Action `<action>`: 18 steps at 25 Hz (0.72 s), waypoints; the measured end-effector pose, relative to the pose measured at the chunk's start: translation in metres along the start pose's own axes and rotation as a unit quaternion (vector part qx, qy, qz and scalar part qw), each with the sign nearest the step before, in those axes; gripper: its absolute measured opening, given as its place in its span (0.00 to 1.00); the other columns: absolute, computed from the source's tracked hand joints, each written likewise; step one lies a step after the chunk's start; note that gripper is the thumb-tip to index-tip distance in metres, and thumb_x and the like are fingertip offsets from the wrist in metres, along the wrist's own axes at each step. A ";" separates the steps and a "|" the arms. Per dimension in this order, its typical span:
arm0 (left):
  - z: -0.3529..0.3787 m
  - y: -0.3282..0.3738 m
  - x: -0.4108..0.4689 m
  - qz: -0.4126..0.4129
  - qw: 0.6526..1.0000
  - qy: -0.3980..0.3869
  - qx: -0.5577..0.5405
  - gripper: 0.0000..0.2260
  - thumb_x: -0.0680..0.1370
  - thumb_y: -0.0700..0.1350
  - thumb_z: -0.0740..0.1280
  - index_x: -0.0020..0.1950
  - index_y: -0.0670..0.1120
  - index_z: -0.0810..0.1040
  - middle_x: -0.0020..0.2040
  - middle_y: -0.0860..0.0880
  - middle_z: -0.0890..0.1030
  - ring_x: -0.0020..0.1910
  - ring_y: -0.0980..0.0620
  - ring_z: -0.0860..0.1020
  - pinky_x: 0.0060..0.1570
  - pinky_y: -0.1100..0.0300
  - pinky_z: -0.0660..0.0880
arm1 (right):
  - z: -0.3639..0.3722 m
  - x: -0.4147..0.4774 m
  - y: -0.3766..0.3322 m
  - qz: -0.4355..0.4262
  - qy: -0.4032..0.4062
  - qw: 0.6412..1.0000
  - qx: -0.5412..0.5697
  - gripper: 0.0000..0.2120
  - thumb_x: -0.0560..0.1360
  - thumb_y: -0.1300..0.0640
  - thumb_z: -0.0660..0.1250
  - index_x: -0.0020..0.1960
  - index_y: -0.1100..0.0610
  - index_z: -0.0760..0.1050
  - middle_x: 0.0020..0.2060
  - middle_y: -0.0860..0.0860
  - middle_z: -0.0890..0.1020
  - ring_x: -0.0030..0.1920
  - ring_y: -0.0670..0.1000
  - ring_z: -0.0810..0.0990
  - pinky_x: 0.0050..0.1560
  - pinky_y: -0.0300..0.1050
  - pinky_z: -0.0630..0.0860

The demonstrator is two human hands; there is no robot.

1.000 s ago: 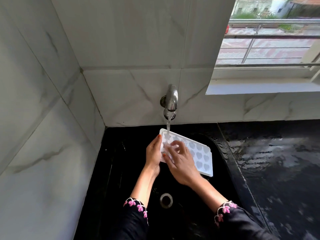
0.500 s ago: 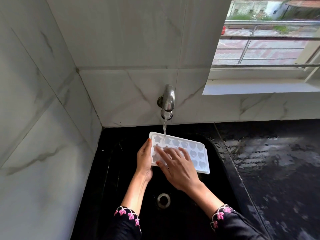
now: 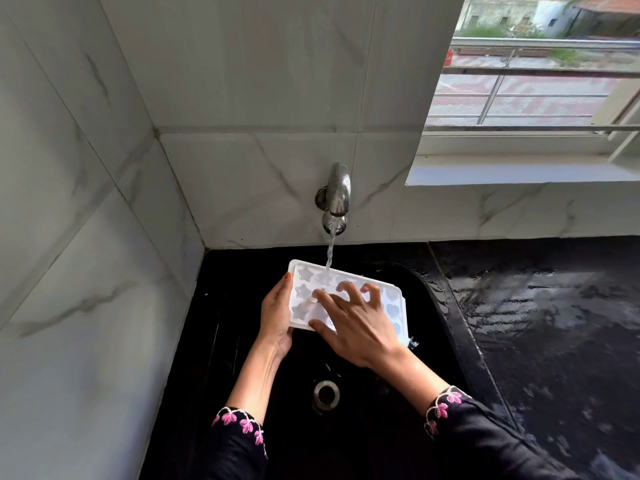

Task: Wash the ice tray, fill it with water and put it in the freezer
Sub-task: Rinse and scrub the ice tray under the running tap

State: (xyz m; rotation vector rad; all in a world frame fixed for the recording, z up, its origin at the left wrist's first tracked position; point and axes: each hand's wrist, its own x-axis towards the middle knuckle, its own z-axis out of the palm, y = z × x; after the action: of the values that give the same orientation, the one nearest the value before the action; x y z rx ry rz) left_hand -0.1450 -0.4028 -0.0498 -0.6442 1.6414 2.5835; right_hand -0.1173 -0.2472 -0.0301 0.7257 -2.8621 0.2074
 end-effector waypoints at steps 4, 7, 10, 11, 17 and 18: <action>0.003 0.006 0.001 0.010 1.000 -0.004 -0.004 0.14 0.81 0.49 0.63 0.57 0.40 0.81 0.51 0.40 0.84 0.47 0.44 0.82 0.47 0.53 0.80 | -0.002 -0.002 -0.028 0.096 -0.005 0.993 0.072 0.22 0.80 0.43 0.54 0.70 0.52 0.64 0.65 0.46 0.77 0.65 0.54 0.67 0.59 0.53 0.55; 0.000 -0.001 -0.003 0.012 1.000 0.009 0.004 0.16 0.82 0.49 0.63 0.57 0.38 0.81 0.54 0.36 0.83 0.50 0.41 0.81 0.53 0.48 0.78 | -0.007 0.014 -0.037 0.248 -0.049 0.918 0.306 0.19 0.77 0.45 0.61 0.65 0.52 0.64 0.63 0.46 0.77 0.64 0.53 0.65 0.55 0.49 0.58; -0.006 -0.005 -0.004 0.006 1.000 0.021 0.001 0.17 0.82 0.50 0.62 0.58 0.37 0.81 0.55 0.34 0.82 0.51 0.39 0.81 0.58 0.42 0.76 | -0.006 0.009 -0.037 0.213 -0.062 0.924 0.313 0.23 0.77 0.43 0.61 0.68 0.50 0.62 0.68 0.43 0.73 0.69 0.52 0.62 0.59 0.50 0.58; -0.007 -0.003 -0.004 0.009 1.000 0.023 -0.005 0.17 0.82 0.50 0.62 0.58 0.37 0.81 0.55 0.34 0.82 0.51 0.39 0.81 0.57 0.42 0.76 | -0.002 0.000 -0.040 0.168 -0.072 0.947 0.264 0.26 0.78 0.41 0.59 0.72 0.48 0.59 0.72 0.42 0.68 0.72 0.50 0.59 0.62 0.51 0.57; -0.022 -0.001 0.001 -0.003 0.999 0.032 -0.031 0.18 0.81 0.53 0.62 0.60 0.40 0.80 0.53 0.38 0.83 0.44 0.44 0.84 0.46 0.48 0.81 | 0.016 -0.028 -0.014 0.104 -0.009 0.985 0.134 0.25 0.80 0.37 0.52 0.74 0.45 0.61 0.75 0.37 0.64 0.73 0.48 0.62 0.65 0.51 0.56; -0.022 -0.003 0.000 -0.006 0.999 0.026 -0.026 0.19 0.81 0.53 0.62 0.60 0.40 0.80 0.52 0.38 0.83 0.42 0.45 0.84 0.43 0.50 0.82 | 0.015 -0.023 -0.012 0.126 -0.015 0.985 0.120 0.24 0.80 0.38 0.52 0.73 0.46 0.61 0.73 0.39 0.67 0.70 0.50 0.64 0.62 0.51 0.57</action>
State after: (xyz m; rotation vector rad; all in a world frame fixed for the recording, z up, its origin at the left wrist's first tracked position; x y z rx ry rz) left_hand -0.1367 -0.4207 -0.0599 -0.7285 1.5843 2.6301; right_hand -0.0935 -0.2502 -0.0479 0.4025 -2.9846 0.5883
